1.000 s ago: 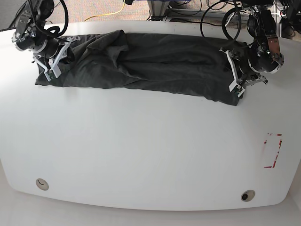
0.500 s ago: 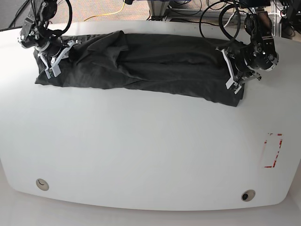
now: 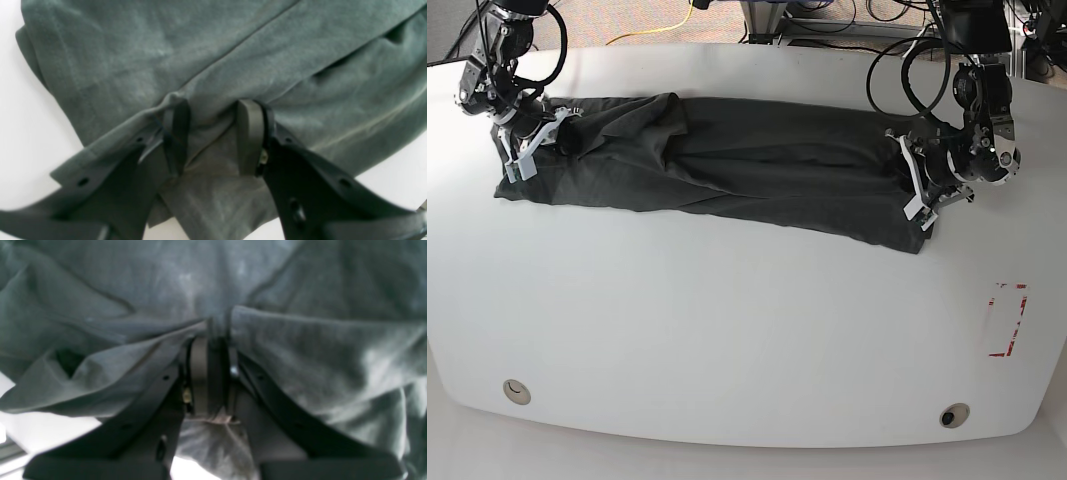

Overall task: Layout the t-shirt on the table in an organized manner, then fold the t-shirt properly
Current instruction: 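Release the shirt and open both grippers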

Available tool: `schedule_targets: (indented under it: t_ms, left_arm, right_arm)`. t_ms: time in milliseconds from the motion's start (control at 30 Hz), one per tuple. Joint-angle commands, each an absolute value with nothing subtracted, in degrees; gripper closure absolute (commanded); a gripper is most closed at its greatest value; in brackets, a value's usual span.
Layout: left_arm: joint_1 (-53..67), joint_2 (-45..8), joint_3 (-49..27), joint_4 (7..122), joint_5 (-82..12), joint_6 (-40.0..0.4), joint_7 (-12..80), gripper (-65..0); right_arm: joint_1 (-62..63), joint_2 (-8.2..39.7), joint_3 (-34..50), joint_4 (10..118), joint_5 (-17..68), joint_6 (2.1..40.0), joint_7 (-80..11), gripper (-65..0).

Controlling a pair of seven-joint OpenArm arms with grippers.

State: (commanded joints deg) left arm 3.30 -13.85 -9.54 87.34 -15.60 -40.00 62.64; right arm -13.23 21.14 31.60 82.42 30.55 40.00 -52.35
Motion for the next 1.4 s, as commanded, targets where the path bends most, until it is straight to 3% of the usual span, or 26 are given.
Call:
schedule_targets:
  t_ms: [300, 367, 500, 600, 767, 1100, 1400]
  left_arm:
    - [2.5, -13.8, -9.8, 96.3, -16.0, -40.0, 67.9, -22.2]
    - [2.6, -13.8, -9.8, 99.5, -16.1, -40.0, 68.7, -25.6]
    - [2.4, -13.8, -9.9, 104.2, -16.1, -40.0, 70.4, -39.3]
    - [2.2, -13.4, -11.6, 104.9, -16.2, -40.0, 71.0, -43.6]
    - [-0.1, -11.9, -15.3, 104.3, -19.7, -40.0, 71.1, -43.9]
    - [-1.7, -12.5, -30.1, 100.0, -29.5, -40.0, 73.5, -44.0]
    - [-0.9, -19.2, -38.4, 90.9, -34.0, -40.0, 73.6, -44.0]
  right_arm:
    - [-11.5, 20.8, 31.6, 82.5, 29.1, 40.0, -52.4, -7.8]
    - [-11.1, 20.7, 31.6, 82.5, 29.1, 40.0, -52.5, -7.8]
    - [-11.0, 20.7, 31.6, 82.5, 29.1, 40.0, -52.5, -7.6]
    - [-11.0, 20.7, 31.6, 82.5, 29.1, 40.0, -52.5, -7.6]
    - [-11.0, 20.6, 31.6, 82.5, 29.1, 40.0, -52.5, -7.6]
    - [-11.0, 20.6, 27.6, 82.5, 29.1, 40.0, -52.5, -7.5]
    - [-11.0, 20.5, 27.3, 82.5, 29.1, 40.0, -52.5, -7.5]
